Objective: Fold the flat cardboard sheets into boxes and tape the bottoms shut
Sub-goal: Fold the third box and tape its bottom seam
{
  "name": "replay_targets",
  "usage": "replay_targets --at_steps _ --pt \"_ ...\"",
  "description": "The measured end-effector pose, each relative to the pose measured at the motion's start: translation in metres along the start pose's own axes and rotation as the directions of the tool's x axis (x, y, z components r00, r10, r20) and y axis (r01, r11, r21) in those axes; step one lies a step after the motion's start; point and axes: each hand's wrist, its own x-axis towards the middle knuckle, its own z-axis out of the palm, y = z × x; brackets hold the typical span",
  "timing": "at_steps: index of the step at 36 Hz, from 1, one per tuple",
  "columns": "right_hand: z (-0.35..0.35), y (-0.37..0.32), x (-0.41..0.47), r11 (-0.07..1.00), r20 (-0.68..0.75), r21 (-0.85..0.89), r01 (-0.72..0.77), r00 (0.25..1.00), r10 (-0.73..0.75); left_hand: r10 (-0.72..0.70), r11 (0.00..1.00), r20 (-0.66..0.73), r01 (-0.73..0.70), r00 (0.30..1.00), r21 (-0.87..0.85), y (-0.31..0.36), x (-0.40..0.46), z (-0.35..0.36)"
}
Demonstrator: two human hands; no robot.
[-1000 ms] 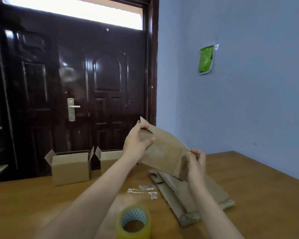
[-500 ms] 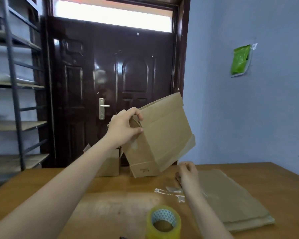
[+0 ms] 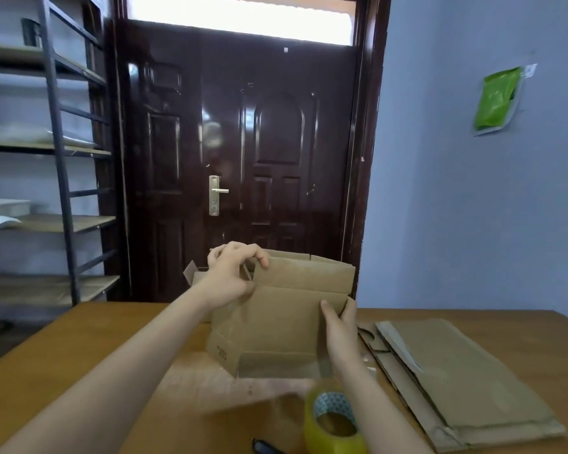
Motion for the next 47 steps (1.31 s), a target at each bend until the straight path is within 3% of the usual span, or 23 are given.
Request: replay_targets --at_steps 6,11,13,16,18,20,23,27,38,47 --pt "0.014 0.036 -0.003 0.998 0.005 -0.030 -0.052 0.999 0.052 -0.058 0.995 -0.013 0.057 0.998 -0.082 -0.031 -0.025 0.026" --pt "0.022 0.046 0.004 0.997 0.002 -0.022 -0.068 0.998 0.068 -0.028 0.991 -0.211 0.000 0.977 -0.133 -0.045 -0.028 0.035" --pt "0.022 0.048 0.008 0.998 -0.008 -0.014 -0.063 0.998 0.063 -0.036 0.987 -0.375 -0.025 0.926 -0.158 -0.048 -0.030 0.039" --pt "0.022 0.050 0.012 0.998 -0.034 -0.005 -0.064 0.997 0.064 -0.234 0.930 -0.569 0.012 0.788 -0.366 -0.052 -0.039 0.050" --pt "0.023 0.052 0.014 0.998 -0.049 0.009 -0.067 0.997 0.068 -0.395 0.856 -0.587 0.052 0.707 -0.514 -0.057 -0.046 0.061" --pt "0.026 0.054 0.013 0.998 -0.041 0.015 -0.063 0.997 0.064 -0.528 0.771 -0.510 0.132 0.679 -0.624 -0.064 -0.054 0.075" --pt "0.033 0.056 0.009 0.999 -0.020 0.022 -0.045 0.999 0.045 -0.602 0.660 -0.329 0.220 0.728 -0.718 -0.074 -0.066 0.097" --pt "0.042 0.056 0.005 1.000 -0.016 0.010 -0.017 1.000 0.017 -0.597 0.607 -0.255 0.220 0.761 -0.764 -0.081 -0.071 0.108" --pt "0.056 0.044 0.017 0.997 -0.155 -0.068 0.043 0.986 -0.053 -0.403 0.720 -0.246 0.140 0.882 -0.679 -0.102 -0.074 0.101" --pt "0.066 0.037 0.031 0.963 -0.237 -0.068 0.263 0.933 -0.271 -0.283 0.793 -0.383 -0.011 0.879 -0.610 -0.091 -0.054 0.086"
